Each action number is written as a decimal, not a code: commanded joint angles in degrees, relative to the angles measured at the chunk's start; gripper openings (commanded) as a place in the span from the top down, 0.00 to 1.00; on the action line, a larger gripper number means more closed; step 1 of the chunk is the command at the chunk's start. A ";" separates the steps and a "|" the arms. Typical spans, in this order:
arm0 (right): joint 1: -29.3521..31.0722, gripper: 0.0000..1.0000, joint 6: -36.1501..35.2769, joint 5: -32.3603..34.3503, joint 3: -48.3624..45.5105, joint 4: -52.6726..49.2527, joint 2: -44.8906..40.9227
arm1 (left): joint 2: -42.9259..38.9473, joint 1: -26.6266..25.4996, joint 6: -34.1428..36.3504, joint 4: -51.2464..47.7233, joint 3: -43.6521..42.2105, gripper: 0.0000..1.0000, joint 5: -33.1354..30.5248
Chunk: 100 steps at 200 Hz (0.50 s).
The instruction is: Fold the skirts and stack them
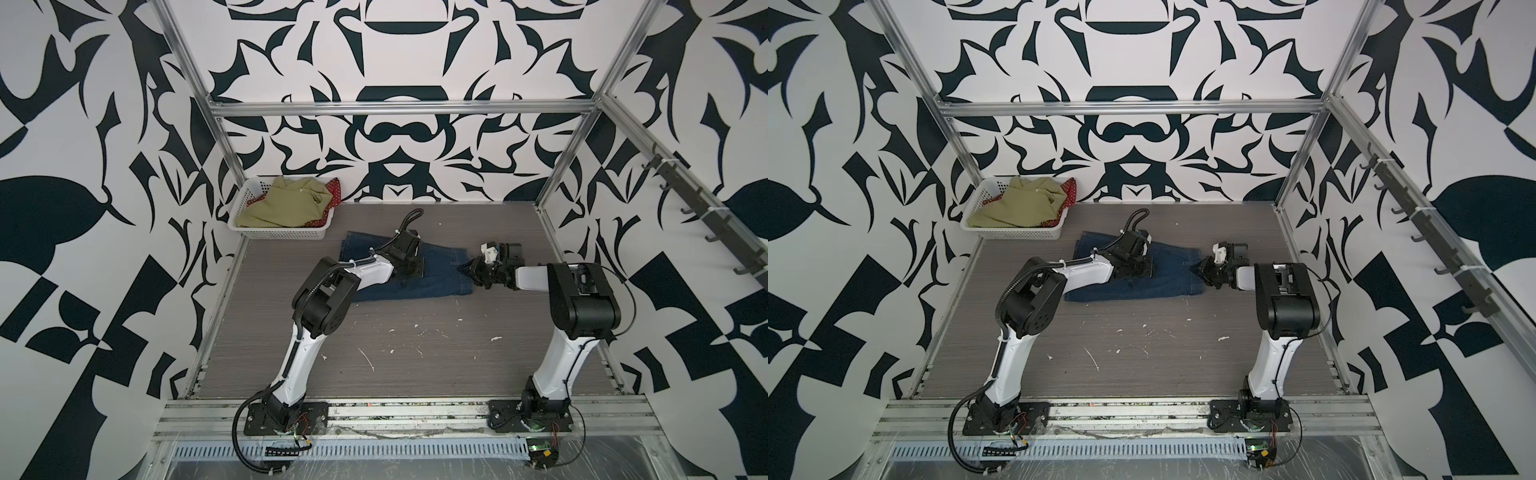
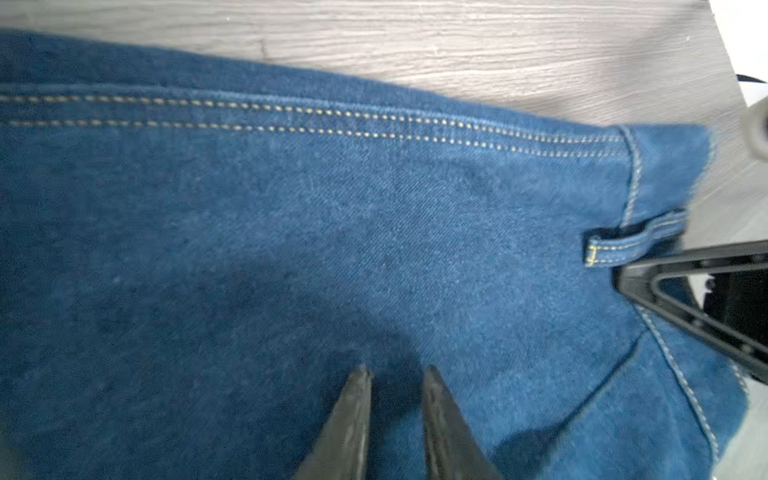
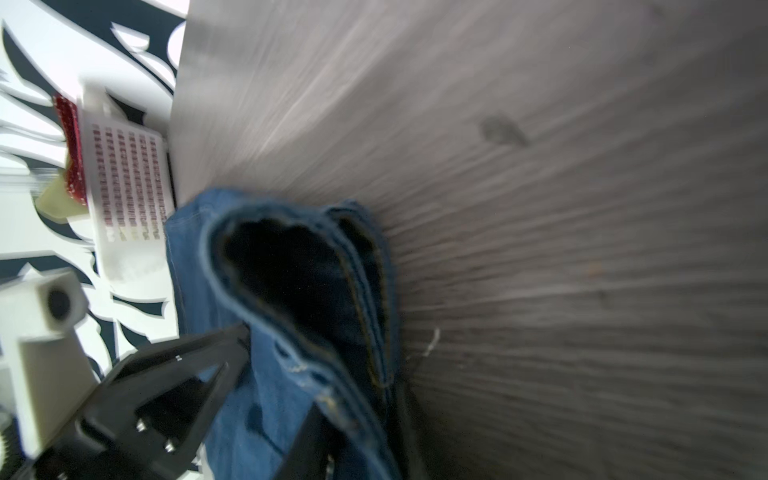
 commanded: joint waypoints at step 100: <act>-3.33 1.00 -2.39 7.54 -3.24 -11.87 -12.75 | -8.07 -0.13 0.65 -2.94 -2.65 0.69 -3.57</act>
